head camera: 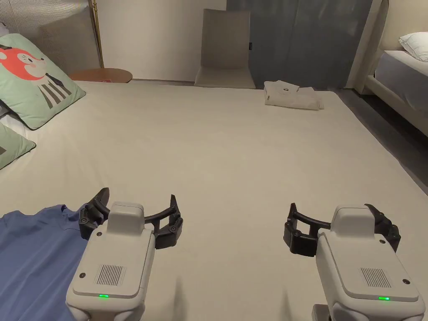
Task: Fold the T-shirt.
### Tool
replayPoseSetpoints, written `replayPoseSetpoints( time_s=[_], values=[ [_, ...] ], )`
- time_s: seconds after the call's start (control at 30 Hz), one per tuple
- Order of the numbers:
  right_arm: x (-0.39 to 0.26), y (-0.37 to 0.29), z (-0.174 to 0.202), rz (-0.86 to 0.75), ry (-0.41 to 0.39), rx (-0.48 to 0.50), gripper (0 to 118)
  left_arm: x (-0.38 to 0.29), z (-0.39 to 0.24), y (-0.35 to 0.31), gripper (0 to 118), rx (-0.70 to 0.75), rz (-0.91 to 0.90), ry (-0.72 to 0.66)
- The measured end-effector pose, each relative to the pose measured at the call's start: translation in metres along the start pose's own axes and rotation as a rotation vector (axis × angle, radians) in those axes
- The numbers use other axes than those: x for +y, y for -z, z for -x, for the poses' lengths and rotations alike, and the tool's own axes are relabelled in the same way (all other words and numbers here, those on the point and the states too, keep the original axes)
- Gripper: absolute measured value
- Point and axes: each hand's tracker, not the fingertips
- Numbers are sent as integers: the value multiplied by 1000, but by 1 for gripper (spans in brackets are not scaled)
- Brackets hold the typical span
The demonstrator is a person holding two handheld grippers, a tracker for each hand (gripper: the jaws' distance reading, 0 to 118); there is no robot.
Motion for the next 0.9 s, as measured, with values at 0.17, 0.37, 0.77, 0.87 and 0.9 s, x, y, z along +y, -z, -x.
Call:
replayPoseSetpoints(
  time_s=[0.17,0.37,0.77,0.87,0.9],
  values=[
    [1,2,2,-1,8,7,118,1,0,0,110,-1,-5,1],
    [-1,4,-1,-1,7,8,118,2,0,0,110,-2,-9,-1],
    [1,2,0,-2,5,6,118,2,1,0,110,-3,-6,3],
    [3,1,0,-3,4,5,118,2,1,0,110,-4,-7,0],
    [3,1,0,-3,4,5,118,2,1,0,110,-3,-6,1]
  ],
)
